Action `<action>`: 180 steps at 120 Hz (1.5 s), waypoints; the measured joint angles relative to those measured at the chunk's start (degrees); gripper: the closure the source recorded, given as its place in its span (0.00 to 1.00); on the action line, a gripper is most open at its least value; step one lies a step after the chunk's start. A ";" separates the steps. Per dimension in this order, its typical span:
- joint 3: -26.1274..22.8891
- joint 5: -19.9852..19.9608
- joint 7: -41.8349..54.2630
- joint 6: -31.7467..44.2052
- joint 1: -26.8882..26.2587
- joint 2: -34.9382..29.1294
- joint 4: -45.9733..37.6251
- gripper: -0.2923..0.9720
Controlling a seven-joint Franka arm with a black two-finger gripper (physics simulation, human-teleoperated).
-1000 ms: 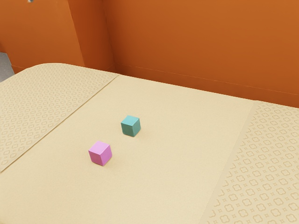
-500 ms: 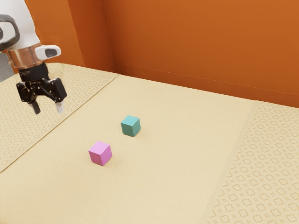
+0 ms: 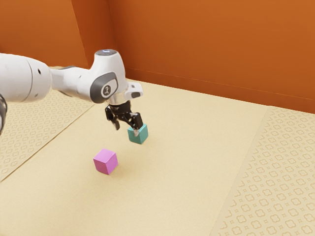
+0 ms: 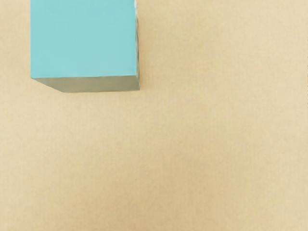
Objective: Pick up the blue block with one arm, and put the blue block on the pink block with one arm
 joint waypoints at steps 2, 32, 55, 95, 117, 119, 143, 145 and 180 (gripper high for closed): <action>-0.47 0.05 0.51 0.48 0.50 0.78 0.70 0.25; -1.71 0.35 7.10 4.43 2.02 8.84 7.79 0.25; -0.81 0.21 10.89 5.05 2.16 12.12 11.68 0.25; -0.38 -0.69 14.28 -3.24 2.15 17.42 21.23 0.25; -0.36 -1.00 15.19 -7.61 2.27 18.85 23.73 0.25; -0.36 -1.00 15.26 -7.94 2.27 19.08 24.15 0.25; -0.53 -0.97 16.26 -10.12 2.00 21.57 27.52 0.25; -0.53 -0.99 16.33 -10.29 2.01 21.61 27.59 0.25; -0.51 -1.03 17.26 -12.53 1.88 21.74 28.07 0.25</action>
